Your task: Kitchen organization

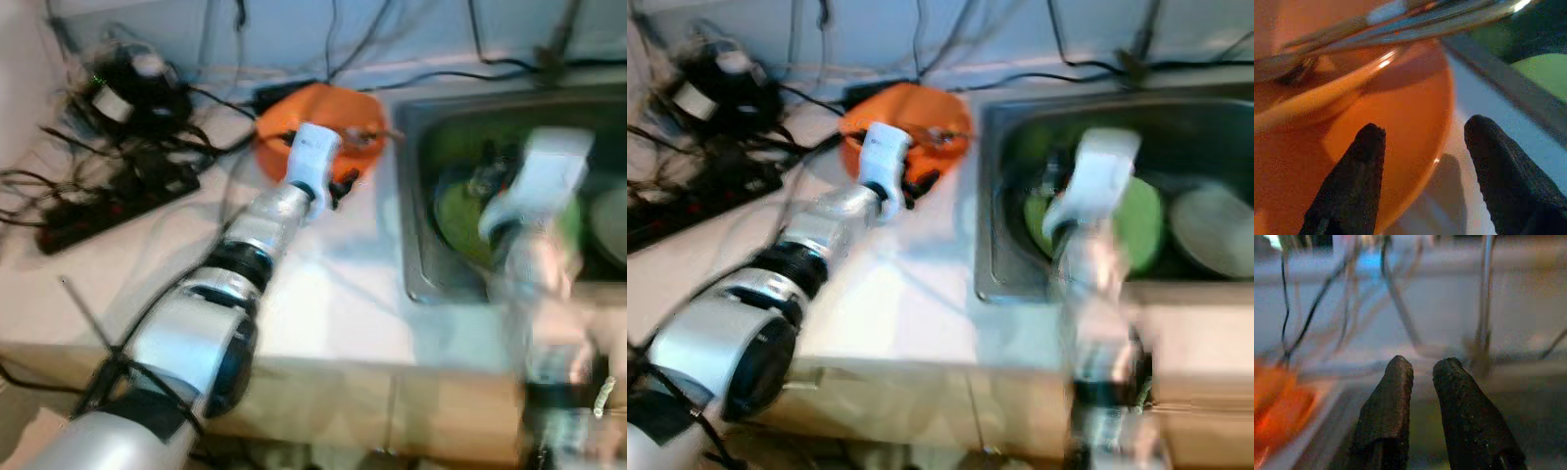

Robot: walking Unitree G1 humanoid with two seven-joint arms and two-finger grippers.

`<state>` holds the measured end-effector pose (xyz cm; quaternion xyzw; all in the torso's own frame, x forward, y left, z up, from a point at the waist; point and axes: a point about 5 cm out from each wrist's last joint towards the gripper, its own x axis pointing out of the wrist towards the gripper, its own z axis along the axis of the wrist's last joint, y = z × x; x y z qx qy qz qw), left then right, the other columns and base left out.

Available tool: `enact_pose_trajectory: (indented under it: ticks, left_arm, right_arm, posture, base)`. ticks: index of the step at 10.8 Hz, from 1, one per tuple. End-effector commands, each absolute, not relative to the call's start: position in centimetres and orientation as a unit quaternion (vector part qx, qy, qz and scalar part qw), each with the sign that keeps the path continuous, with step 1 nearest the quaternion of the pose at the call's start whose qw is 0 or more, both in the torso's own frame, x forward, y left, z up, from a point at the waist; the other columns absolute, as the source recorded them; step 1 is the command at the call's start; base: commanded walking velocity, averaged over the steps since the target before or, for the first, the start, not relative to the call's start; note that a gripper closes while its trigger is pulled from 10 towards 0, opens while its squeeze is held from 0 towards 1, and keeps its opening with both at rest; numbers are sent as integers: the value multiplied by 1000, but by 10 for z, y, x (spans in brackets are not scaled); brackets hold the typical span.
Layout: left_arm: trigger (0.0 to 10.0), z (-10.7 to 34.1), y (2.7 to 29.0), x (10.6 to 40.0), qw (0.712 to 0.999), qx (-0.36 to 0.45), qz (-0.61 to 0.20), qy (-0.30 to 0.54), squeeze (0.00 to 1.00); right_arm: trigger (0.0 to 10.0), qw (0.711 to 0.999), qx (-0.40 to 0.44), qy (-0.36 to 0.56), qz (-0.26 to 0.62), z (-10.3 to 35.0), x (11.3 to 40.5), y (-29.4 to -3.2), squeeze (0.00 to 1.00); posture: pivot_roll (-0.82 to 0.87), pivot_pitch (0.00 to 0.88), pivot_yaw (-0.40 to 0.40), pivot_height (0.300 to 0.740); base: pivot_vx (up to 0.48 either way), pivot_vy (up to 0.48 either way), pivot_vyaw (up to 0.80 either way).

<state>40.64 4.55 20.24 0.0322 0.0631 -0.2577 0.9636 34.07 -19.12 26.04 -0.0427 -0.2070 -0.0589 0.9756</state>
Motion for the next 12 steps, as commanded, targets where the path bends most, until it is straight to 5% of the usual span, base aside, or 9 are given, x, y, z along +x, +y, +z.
enact_pose_trajectory:
  ticks: [1,12]
  left_arm:
    - [10000,192,53,406,966,26,-243,87,0]
    - [10000,231,82,419,975,-30,-217,43,0]
  right_arm:
    - [10000,982,-46,-182,-38,257,350,-181,0]
    - [10000,982,-52,-181,1,275,375,-170,0]
  posture:
    - [-142,122,165,740]
    - [-79,99,141,740]
  base:
    - [0,0,0]
    - [0,0,0]
